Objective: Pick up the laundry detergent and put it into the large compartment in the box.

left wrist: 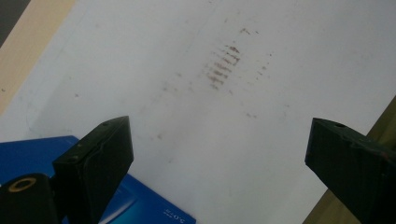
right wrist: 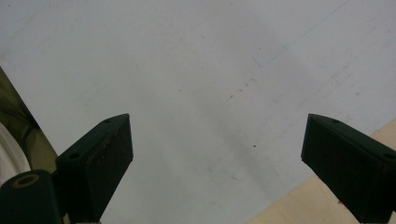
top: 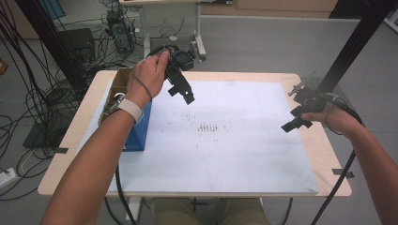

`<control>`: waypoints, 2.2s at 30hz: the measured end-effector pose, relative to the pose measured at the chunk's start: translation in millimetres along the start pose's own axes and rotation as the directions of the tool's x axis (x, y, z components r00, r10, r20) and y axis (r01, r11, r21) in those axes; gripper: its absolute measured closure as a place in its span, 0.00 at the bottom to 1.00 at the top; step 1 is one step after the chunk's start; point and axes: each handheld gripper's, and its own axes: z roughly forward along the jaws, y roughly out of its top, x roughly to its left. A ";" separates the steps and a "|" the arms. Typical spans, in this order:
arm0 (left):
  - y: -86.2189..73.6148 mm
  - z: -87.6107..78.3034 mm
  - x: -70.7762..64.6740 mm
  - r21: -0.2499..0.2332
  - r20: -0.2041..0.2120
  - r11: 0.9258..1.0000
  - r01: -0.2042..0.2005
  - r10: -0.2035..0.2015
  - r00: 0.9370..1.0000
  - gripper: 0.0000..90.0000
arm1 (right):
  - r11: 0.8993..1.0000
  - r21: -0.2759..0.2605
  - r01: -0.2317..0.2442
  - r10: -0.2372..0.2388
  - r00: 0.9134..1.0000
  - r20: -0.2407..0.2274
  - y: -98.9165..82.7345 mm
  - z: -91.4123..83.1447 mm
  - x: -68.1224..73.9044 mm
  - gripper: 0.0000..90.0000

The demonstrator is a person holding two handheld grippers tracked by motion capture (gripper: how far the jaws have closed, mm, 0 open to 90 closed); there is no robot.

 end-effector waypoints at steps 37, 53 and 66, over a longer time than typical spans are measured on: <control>12.4 42.1 -24.9 0.141 0.083 0.950 -0.278 0.268 0.960 0.10 | 1.000 -0.012 -0.012 0.012 1.000 -0.015 -7.0 2.8 -4.2 0.10; 11.5 41.9 -25.9 0.134 0.073 0.956 -0.263 0.255 0.964 0.10 | 1.000 -0.019 -0.015 0.015 1.000 -0.015 -9.4 2.7 -2.8 0.10; 9.6 41.7 -24.8 0.128 0.071 0.958 -0.258 0.251 0.965 0.10 | 1.000 -0.022 -0.017 0.017 1.000 -0.017 -12.4 4.9 -3.5 0.10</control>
